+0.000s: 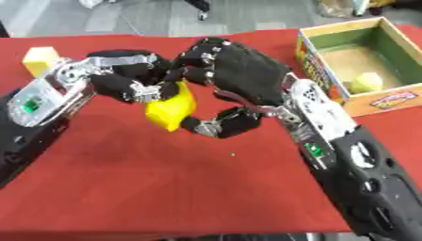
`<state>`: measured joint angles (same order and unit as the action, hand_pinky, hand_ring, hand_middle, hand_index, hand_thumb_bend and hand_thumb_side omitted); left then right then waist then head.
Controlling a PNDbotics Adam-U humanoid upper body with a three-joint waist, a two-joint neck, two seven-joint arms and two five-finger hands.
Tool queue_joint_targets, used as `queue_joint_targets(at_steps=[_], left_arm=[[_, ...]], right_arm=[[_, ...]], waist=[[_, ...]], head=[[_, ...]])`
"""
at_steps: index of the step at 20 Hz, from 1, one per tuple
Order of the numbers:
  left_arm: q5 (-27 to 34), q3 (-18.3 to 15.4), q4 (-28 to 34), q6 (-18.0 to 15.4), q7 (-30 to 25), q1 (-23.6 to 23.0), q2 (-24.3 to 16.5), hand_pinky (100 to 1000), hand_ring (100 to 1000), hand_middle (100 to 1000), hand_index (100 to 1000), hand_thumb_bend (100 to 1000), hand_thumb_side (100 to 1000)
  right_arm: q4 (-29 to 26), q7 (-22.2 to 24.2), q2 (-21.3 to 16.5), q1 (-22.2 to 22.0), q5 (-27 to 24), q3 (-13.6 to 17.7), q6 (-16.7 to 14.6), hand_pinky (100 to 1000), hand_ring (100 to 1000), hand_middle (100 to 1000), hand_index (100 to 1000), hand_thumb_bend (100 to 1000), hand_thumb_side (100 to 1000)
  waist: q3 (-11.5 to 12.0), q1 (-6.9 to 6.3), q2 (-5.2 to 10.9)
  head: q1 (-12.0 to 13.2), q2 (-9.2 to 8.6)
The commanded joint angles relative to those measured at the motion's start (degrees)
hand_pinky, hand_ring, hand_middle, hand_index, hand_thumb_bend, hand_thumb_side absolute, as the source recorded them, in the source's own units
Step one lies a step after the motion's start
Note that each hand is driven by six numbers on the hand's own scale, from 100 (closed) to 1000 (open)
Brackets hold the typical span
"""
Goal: Pick up the objects with one hand, pass them to the other hand, and then place them into the box on the other side of the table.
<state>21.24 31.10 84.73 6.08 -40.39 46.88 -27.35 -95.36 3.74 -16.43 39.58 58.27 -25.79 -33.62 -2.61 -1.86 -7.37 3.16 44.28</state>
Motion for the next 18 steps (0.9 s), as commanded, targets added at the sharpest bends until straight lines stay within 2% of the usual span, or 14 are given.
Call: queue_joint_targets(at_steps=[1, 5, 8, 9, 10, 12, 13, 18], left_arm=[[0.36, -0.42, 1.8, -0.08, 0.15, 1.35, -0.23, 664, 462, 392, 485, 115, 429], [-0.28, -0.57, 0.6, -0.4, 0.15, 1.31, -0.12, 664, 464, 394, 486, 115, 427], [-1.08, -0.67, -0.3, -0.78, 0.0, 1.2, -0.09, 665, 465, 396, 488, 116, 426], [-1.34, -0.74, -0.62, -0.93, -0.03, 1.15, -0.09, 665, 465, 396, 488, 116, 426], [-1.61, -0.79, -0.9, -1.09, -0.04, 1.11, -0.09, 665, 465, 396, 488, 116, 426], [-1.83, -0.88, -1.36, -1.31, -0.09, 1.05, -0.03, 665, 466, 397, 489, 118, 427], [-1.89, -0.89, -1.5, -1.39, -0.15, 1.04, 0.0, 665, 466, 397, 489, 118, 427], [-2.78, -1.01, -1.7, -2.24, -1.19, 0.91, -0.19, 679, 488, 428, 523, 179, 450]], right_arm=[[1.15, -0.27, -0.01, 0.32, 0.62, -0.56, 0.14, 752, 731, 711, 759, 337, 387], [1.2, -0.09, 0.14, 0.23, -1.01, -0.65, 0.53, 752, 736, 712, 734, 253, 348], [1.14, 0.03, 0.17, 0.17, -2.49, -0.64, 1.19, 749, 735, 708, 676, 100, 267], [1.11, 0.04, 0.16, 0.16, -2.92, -0.63, 1.44, 749, 735, 708, 669, 100, 253], [1.06, -0.03, 0.15, 0.15, -3.36, -0.59, 1.72, 747, 733, 703, 638, 100, 183], [0.91, -0.39, 0.14, 0.19, -4.13, -0.51, 2.34, 742, 727, 694, 576, 100, 100], [0.84, -0.64, 0.12, 0.21, -4.45, -0.5, 2.66, 742, 727, 694, 576, 100, 100], [0.87, -1.84, 0.03, 0.19, -5.38, -0.49, 3.83, 738, 719, 681, 429, 100, 100]], waist=[[0.07, -0.48, 1.61], [0.02, -0.49, 1.6], [-0.03, -0.49, 1.58], [-0.05, -0.49, 1.58], [-0.06, -0.49, 1.58], [-0.09, -0.5, 1.59], [-0.1, -0.5, 1.59], [-0.14, -0.49, 1.64]], head=[[0.02, -0.16], [0.15, -0.16], [0.27, -0.16], [0.3, -0.16], [0.29, -0.16], [0.31, -0.16], [0.32, -0.16], [0.25, -0.16]])
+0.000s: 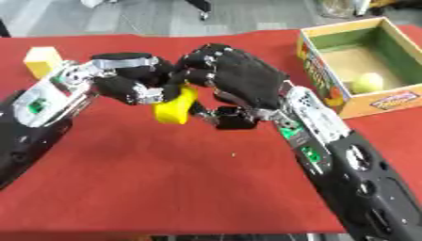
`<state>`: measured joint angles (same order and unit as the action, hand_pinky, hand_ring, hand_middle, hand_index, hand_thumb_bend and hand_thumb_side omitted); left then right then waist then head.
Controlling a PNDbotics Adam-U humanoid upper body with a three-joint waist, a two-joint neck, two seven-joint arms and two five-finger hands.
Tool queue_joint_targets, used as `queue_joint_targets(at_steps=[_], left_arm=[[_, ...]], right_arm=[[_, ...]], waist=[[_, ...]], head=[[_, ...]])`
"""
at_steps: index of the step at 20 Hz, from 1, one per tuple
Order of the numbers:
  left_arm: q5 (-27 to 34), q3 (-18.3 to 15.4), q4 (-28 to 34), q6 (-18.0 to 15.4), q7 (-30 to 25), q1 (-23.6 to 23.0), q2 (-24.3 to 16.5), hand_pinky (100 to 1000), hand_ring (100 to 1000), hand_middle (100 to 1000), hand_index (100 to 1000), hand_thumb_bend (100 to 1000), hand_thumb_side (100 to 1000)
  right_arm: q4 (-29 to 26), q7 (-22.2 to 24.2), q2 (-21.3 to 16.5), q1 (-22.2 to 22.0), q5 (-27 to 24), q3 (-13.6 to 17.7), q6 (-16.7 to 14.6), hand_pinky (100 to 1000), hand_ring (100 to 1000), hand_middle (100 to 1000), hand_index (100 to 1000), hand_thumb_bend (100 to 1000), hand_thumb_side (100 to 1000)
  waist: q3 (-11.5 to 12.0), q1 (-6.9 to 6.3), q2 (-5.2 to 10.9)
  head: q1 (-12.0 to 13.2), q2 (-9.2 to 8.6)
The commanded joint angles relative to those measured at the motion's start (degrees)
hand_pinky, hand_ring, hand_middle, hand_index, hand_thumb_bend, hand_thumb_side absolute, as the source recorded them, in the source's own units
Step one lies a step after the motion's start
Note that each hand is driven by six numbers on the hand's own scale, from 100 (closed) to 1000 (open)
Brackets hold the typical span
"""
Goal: Pick up the objects with one hand, pass them to the other hand, and then place them into the box on the other side of the table.
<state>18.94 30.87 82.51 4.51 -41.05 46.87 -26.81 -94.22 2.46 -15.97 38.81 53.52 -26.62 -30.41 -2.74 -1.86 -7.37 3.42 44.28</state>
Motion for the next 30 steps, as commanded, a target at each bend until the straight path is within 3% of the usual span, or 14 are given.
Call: queue_joint_targets(at_steps=[1, 3, 4, 8, 12, 14, 18, 20, 22, 26, 30], left_arm=[[-0.76, -0.9, 0.57, -1.09, -0.98, 0.87, -0.86, 686, 500, 442, 540, 215, 464], [-1.31, -1.24, 0.87, -2.47, -2.58, 0.78, -1.21, 698, 517, 463, 565, 291, 494], [-1.56, -1.44, 1.13, -3.42, -3.87, 0.74, -1.49, 715, 546, 493, 604, 418, 539], [-2.69, -2.82, 2.95, -9.18, -10.05, 0.3, -3.2, 757, 619, 570, 695, 679, 560], [-3.59, -3.75, 6.96, -15.84, -10.87, -0.68, -5.83, 791, 680, 634, 768, 810, 593], [-4.39, -4.9, 8.72, -18.18, -10.91, -1.4, -7.46, 799, 692, 653, 786, 833, 603], [-5.6, -9.84, 10.26, -20.94, -10.92, -4.0, -11.32, 797, 686, 650, 788, 804, 620], [-5.91, -13.89, 9.26, -20.96, -10.92, -6.0, -13.0, 799, 675, 638, 779, 747, 659], [-6.03, -17.84, 7.56, -20.1, -10.24, -8.0, -13.86, 776, 655, 617, 758, 613, 744], [-7.14, -23.85, 6.07, -18.08, -2.65, -12.04, -14.61, 759, 632, 595, 738, 570, 765], [-8.25, -29.01, 6.14, -17.01, 6.41, -16.55, -15.26, 747, 618, 579, 724, 541, 775]], right_arm=[[-0.24, -0.7, -0.47, 0.98, -0.7, 0.35, 0.71, 738, 718, 679, 401, 100, 100], [-0.2, -0.97, -0.55, 1.04, -0.81, 0.4, 0.85, 739, 718, 678, 375, 100, 100], [-0.2, -1.1, -0.6, 1.09, -0.86, 0.46, 0.92, 739, 717, 678, 369, 100, 100], [-0.27, -1.54, -0.98, 1.28, -1.18, 0.85, 1.41, 739, 718, 677, 357, 100, 100], [-0.7, -1.66, -1.91, 1.73, -2.15, 1.35, 2.13, 740, 718, 676, 354, 100, 100], [-1.17, -1.67, -2.74, 2.01, -2.82, 1.73, 2.6, 741, 717, 675, 353, 100, 100], [-2.26, -1.78, -5.14, 2.64, -4.5, 3.11, 4.24, 741, 716, 673, 351, 100, 100], [-2.16, -1.93, -6.25, 3.2, -5.32, 4.21, 5.51, 740, 717, 674, 348, 100, 100], [-1.74, -2.06, -7.08, 3.7, -6.27, 5.2, 6.43, 740, 720, 676, 343, 100, 100], [0.42, -2.51, -9.15, 4.42, -8.38, 7.7, 8.54, 736, 726, 681, 333, 100, 100], [6.43, -3.83, -13.73, 4.06, -10.47, 12.55, 13.04, 730, 733, 686, 331, 100, 100]], waist=[[-0.01, -0.49, 1.64], [-0.01, -0.49, 1.65], [-0.02, -0.49, 1.65], [-0.1, -0.52, 1.6], [-0.24, -0.56, 1.59], [-0.26, -0.56, 1.63], [-0.2, -0.52, 1.69], [-0.06, -0.49, 1.74], [0.1, -0.43, 1.75], [0.34, -0.25, 1.66], [0.68, -0.12, 1.51]], head=[[-0.06, -0.16], [-0.09, -0.16], [-0.11, -0.16], [-0.41, -0.16], [-0.53, -0.16], [-0.68, -0.16], [-1.06, -0.16], [-1.26, -0.16], [-1.47, -0.16], [-1.86, -0.16], [-2.14, -0.16]])
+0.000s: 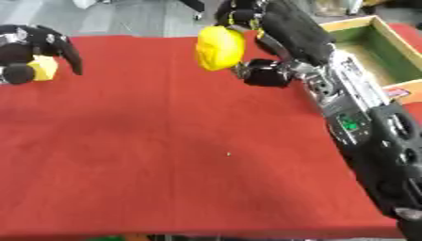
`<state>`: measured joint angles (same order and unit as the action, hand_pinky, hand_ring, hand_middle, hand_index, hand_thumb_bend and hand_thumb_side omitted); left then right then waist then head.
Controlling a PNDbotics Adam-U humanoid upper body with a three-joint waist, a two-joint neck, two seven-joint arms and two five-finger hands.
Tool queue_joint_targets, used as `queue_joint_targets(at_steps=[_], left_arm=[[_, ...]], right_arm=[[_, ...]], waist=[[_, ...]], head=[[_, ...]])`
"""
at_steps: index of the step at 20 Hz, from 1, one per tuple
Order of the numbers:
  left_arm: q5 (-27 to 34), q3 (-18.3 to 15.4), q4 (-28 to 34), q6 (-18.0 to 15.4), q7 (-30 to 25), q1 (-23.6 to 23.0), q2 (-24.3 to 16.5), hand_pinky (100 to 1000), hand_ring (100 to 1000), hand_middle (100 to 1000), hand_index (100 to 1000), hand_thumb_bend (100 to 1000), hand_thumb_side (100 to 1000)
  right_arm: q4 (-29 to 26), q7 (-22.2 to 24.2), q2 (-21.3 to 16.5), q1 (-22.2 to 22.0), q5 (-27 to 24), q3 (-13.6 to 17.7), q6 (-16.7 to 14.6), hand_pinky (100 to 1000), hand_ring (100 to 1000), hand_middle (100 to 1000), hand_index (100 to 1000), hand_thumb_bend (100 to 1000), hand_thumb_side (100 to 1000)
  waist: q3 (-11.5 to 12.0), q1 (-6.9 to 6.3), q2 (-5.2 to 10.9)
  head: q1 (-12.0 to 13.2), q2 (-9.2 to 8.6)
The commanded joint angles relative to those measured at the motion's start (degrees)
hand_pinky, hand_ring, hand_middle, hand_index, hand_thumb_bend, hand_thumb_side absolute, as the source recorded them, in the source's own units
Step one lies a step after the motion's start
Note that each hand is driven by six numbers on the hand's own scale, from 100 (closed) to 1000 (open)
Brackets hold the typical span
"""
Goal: Pick up the objects with one hand, pass them to the other hand, and then place them into the box on the other side of the table.
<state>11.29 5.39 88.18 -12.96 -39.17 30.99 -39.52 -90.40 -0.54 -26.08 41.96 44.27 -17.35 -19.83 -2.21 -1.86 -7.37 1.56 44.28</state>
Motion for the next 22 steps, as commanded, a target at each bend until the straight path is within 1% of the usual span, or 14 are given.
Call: queue_joint_targets(at_steps=[1, 3, 6, 9, 10, 11, 12, 13, 14, 15, 16, 17, 18, 22], left_arm=[[-0.89, -4.63, 0.38, 0.7, 6.43, -1.88, -2.7, 745, 615, 576, 721, 539, 774], [-1.35, -6.51, 0.07, 1.17, 9.64, -4.08, -2.68, 740, 609, 569, 714, 532, 774], [-1.29, -8.97, -0.39, 1.79, 13.39, -6.97, -2.0, 737, 605, 564, 709, 526, 774], [-1.02, -10.67, -0.56, 2.22, 15.55, -8.92, -0.87, 734, 601, 559, 704, 522, 774], [-0.95, -10.98, -0.57, 2.32, 15.96, -9.27, -0.6, 734, 601, 559, 704, 522, 774], [-0.96, -11.19, -0.69, 2.61, 16.27, -9.55, -0.36, 733, 600, 559, 703, 521, 776], [-0.91, -11.35, -0.7, 2.67, 16.46, -9.76, -0.04, 733, 600, 559, 703, 521, 776], [-0.91, -11.46, -0.75, 2.71, 16.59, -9.91, 0.2, 733, 600, 559, 704, 520, 777], [-0.99, -11.56, -0.85, 2.74, 16.69, -9.98, 0.41, 733, 600, 559, 704, 520, 777], [-1.13, -11.66, -0.98, 2.77, 16.82, -10.01, 0.54, 733, 600, 559, 704, 520, 777], [-1.34, -11.75, -1.13, 2.79, 16.96, -10.0, 0.62, 733, 600, 559, 704, 520, 777], [-1.63, -11.86, -1.34, 2.82, 17.14, -9.97, 0.66, 733, 601, 559, 704, 521, 776], [-1.95, -11.97, -1.58, 2.85, 17.34, -9.93, 0.71, 733, 601, 559, 704, 521, 776], [-3.25, -12.38, -3.11, 3.1, 18.23, -9.77, 0.72, 733, 601, 560, 704, 523, 776]], right_arm=[[4.64, -1.4, -4.69, 0.9, -1.15, 4.75, 3.79, 729, 734, 687, 333, 100, 100], [9.46, -2.46, -6.35, 1.15, -0.69, 7.45, 6.39, 724, 737, 690, 337, 100, 100], [19.88, -4.12, -7.93, 2.9, 0.54, 11.31, 10.07, 720, 739, 693, 347, 100, 100], [31.5, -6.03, -8.4, 5.55, 2.22, 14.85, 12.45, 720, 751, 715, 460, 100, 228], [34.78, -6.74, -8.37, 6.47, 2.98, 15.66, 12.69, 720, 751, 715, 460, 100, 228], [37.87, -7.14, -8.39, 7.23, 3.87, 16.39, 13.24, 731, 769, 742, 614, 100, 429], [41.17, -7.28, -8.35, 8.26, 5.11, 17.12, 13.8, 734, 774, 748, 653, 100, 486], [44.24, -7.23, -8.33, 9.15, 6.55, 17.73, 14.29, 750, 800, 779, 772, 186, 692], [47.15, -6.8, -8.29, 10.02, 8.24, 18.24, 14.84, 752, 803, 783, 783, 202, 708], [49.6, -6.12, -8.24, 10.67, 9.89, 18.65, 15.38, 764, 820, 805, 853, 308, 792], [51.47, -5.42, -8.18, 11.2, 11.43, 19.02, 15.86, 765, 821, 807, 857, 318, 797], [52.68, -4.93, -8.14, 11.45, 12.69, 19.37, 16.26, 767, 826, 819, 886, 386, 814], [53.26, -4.81, -8.15, 11.5, 13.63, 19.71, 16.64, 765, 824, 819, 889, 406, 814], [52.14, -6.37, -8.38, 10.53, 15.34, 20.23, 17.64, 760, 822, 822, 902, 475, 813]], waist=[[0.23, -0.09, 1.49], [0.39, -0.05, 1.46], [0.75, -0.13, 1.44], [1.29, -0.41, 1.44], [1.43, -0.5, 1.44], [1.6, -0.6, 1.44], [1.83, -0.71, 1.45], [2.03, -0.81, 1.44], [2.22, -0.9, 1.43], [2.35, -0.96, 1.42], [2.44, -1.0, 1.41], [2.46, -1.01, 1.4], [2.46, -1.02, 1.38], [2.25, -0.9, 1.28]], head=[[-0.35, -0.16], [-0.45, -0.16], [-0.86, -0.16], [-1.48, -0.16], [-1.62, -0.16], [-1.8, -0.16], [-2.06, -0.16], [-2.3, -0.16], [-2.5, -0.16], [-2.66, -0.16], [-2.76, -0.16], [-2.84, -0.16], [-2.88, -0.16], [-2.61, -0.16]])
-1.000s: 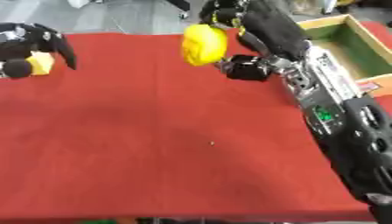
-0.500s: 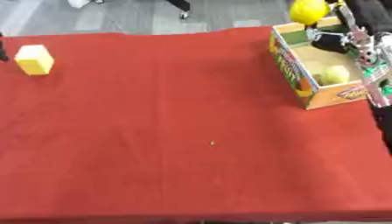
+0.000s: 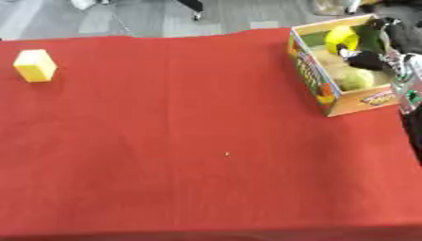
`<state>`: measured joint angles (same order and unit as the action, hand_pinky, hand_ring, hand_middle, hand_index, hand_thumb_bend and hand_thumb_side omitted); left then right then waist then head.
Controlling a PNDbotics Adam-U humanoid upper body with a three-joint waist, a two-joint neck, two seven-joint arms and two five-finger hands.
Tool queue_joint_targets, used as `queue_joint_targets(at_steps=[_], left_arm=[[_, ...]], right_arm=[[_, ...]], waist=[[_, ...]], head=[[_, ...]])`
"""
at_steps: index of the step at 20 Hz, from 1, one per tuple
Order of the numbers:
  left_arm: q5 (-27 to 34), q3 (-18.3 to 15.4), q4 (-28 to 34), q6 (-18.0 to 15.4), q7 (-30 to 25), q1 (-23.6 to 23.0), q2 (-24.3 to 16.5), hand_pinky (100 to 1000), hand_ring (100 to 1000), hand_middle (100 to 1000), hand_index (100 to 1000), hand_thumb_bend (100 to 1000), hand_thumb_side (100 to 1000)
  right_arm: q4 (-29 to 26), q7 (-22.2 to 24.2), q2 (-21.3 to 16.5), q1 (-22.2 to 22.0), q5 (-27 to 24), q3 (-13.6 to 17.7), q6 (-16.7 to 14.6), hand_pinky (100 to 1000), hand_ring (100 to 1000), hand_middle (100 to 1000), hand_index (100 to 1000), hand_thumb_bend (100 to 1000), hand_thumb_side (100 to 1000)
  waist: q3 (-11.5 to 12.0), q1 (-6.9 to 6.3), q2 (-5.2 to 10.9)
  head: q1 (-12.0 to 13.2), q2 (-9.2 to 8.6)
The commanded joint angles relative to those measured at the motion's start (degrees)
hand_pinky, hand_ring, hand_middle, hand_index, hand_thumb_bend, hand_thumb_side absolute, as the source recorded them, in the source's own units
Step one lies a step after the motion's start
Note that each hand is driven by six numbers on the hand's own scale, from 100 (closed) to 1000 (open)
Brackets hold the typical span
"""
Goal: Pick up the objects with one hand, pass them to the other hand, and then place them into the box on the other side of the table.
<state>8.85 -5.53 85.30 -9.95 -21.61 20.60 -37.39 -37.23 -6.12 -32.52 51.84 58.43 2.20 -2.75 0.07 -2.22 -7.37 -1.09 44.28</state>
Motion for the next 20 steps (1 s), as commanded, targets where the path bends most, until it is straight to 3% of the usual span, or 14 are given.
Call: queue_joint_targets(at_steps=[1, 5, 9, 12, 16, 20], left_arm=[[-1.24, -1.58, -0.67, 0.15, 0.91, 0.69, -1.45, 733, 602, 561, 704, 524, 776], [-4.47, -2.2, -2.86, 0.38, 2.56, 1.49, -1.93, 733, 605, 564, 707, 534, 765], [-8.64, -2.7, -6.1, 0.83, 5.6, 3.93, -2.78, 734, 610, 570, 711, 558, 735], [-13.81, -2.59, -9.73, 1.62, 9.21, 6.9, -3.69, 737, 620, 580, 717, 588, 706], [-25.12, -1.0, -16.62, 3.35, 14.75, 12.05, -5.02, 749, 647, 609, 747, 654, 656], [-39.82, 1.2, -25.72, 5.18, 19.19, 18.27, -4.91, 763, 679, 648, 782, 753, 610]], right_arm=[[-1.84, -1.22, -2.04, 0.33, 1.09, 0.69, 0.49, 760, 822, 823, 900, 471, 809], [-9.85, -3.02, -2.47, -1.96, -1.82, 0.14, -1.62, 764, 826, 826, 883, 444, 729], [-26.74, -3.74, -1.63, -6.71, -5.58, -1.46, -4.31, 770, 820, 818, 865, 382, 608], [-41.95, -3.49, 1.24, -11.72, -7.68, -2.53, -5.38, 772, 816, 811, 852, 323, 550], [-57.87, -1.99, 6.93, -17.95, -11.15, -4.34, -7.23, 770, 814, 804, 832, 257, 520], [-66.14, 0.85, 11.63, -21.78, -14.48, -6.31, -9.17, 769, 810, 798, 819, 224, 515]], waist=[[-0.09, -0.51, 1.27], [-0.4, -0.39, 1.21], [-0.91, -0.28, 1.05], [-1.48, -0.22, 0.91], [-2.36, -0.25, 0.85], [-3.23, 0.01, 0.87]], head=[[0.1, -0.16], [0.2, -0.16], [0.33, -0.16], [0.53, -0.16], [1.04, -0.16], [1.56, -0.16]])
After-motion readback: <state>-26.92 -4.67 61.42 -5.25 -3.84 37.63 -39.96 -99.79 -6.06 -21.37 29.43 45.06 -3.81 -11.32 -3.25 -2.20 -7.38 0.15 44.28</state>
